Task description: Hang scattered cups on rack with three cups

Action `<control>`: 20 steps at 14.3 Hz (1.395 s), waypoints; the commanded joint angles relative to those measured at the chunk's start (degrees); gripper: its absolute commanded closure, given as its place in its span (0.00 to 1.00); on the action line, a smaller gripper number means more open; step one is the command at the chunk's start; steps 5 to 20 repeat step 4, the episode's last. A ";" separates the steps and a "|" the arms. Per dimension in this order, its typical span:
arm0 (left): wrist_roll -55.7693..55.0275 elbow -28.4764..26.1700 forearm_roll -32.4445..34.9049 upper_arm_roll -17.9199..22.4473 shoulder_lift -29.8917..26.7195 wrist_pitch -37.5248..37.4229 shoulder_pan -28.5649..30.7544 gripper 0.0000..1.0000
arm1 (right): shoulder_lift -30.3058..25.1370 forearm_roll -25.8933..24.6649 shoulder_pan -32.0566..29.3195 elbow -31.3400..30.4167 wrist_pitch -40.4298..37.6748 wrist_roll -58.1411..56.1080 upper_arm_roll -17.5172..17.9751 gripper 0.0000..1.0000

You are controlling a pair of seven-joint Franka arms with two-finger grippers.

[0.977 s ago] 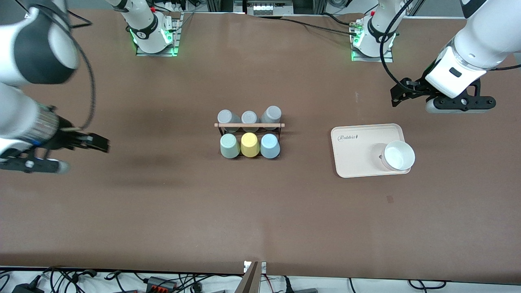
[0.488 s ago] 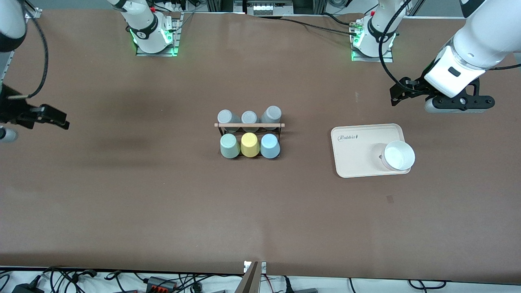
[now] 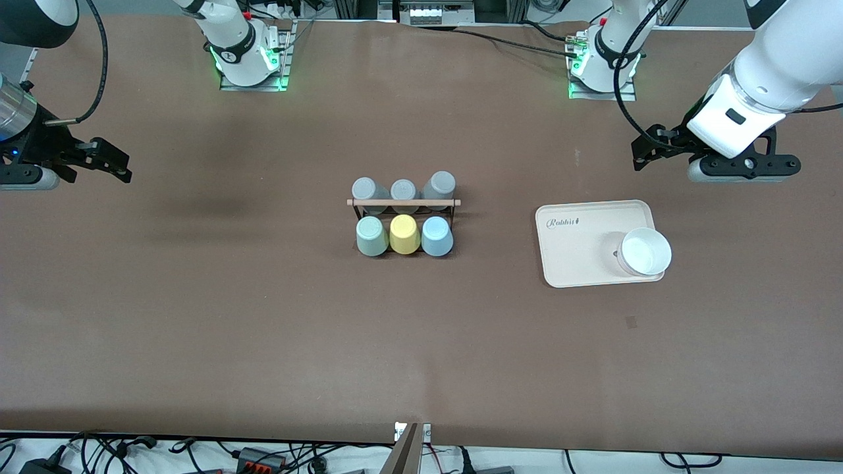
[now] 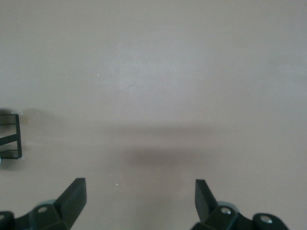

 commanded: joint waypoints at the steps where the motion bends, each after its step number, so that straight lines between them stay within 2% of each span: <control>1: 0.67 0.43 0.07 -0.20 -0.57 -0.89 0.39 0.00 | 1.48 0.19 0.04 3.43 -2.44 -0.04 0.52 0.00; 4: 0.58 0.44 -0.01 -0.28 -0.57 -0.53 0.39 0.00 | 3.58 0.28 -0.22 8.00 -3.14 -0.56 0.61 0.00; 20: 0.58 0.44 -0.01 -0.28 -0.57 -0.53 0.39 0.00 | 3.58 0.28 -0.22 8.00 -3.14 -0.56 0.61 0.00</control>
